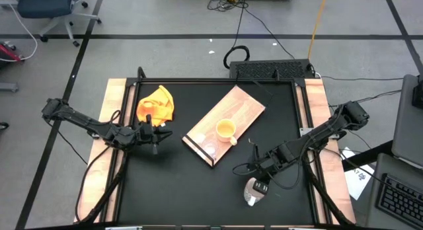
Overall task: Stack small to large cups/mugs on shelf
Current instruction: Put the gray mug on the shelf
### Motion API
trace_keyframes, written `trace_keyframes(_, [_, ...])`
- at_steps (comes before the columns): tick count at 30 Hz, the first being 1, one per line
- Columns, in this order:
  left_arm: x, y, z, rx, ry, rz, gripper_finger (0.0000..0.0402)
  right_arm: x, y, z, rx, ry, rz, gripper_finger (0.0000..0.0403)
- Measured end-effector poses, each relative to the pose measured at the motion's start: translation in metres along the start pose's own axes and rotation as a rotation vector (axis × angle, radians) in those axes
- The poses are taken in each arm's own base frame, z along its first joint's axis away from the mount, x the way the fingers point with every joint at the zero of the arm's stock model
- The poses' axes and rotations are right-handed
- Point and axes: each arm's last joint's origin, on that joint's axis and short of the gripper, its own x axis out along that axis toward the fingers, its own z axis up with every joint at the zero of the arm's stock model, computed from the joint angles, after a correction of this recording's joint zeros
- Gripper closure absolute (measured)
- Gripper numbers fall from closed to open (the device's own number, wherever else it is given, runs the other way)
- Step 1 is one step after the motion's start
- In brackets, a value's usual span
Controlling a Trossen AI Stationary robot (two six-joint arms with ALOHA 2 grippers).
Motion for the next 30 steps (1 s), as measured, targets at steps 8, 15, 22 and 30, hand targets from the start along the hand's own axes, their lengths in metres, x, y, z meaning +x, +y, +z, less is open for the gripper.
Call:
trace_keyframes(8, [0.0, 0.0, 0.0, -0.012, 0.0, 0.0, 0.0371, -0.001, 0.0, -0.001, -0.191, -0.015, -0.012, 0.0393])
trace_keyframes(15, [0.0, 0.0, 0.0, -0.013, -0.002, 0.0, 0.0371, 0.0, 0.005, -0.009, -0.479, -0.005, -0.023, 0.0393])
trace_keyframes(22, [0.0, 0.0, 0.0, -0.014, -0.002, 0.0, 0.0371, -0.001, 0.002, -0.012, -0.554, 0.019, -0.057, 0.0393])
trace_keyframes(30, [0.0, 0.0, 0.0, -0.014, -0.003, 0.0, 0.0371, -0.001, -0.001, -0.013, -0.549, 0.04, -0.077, 0.0393])
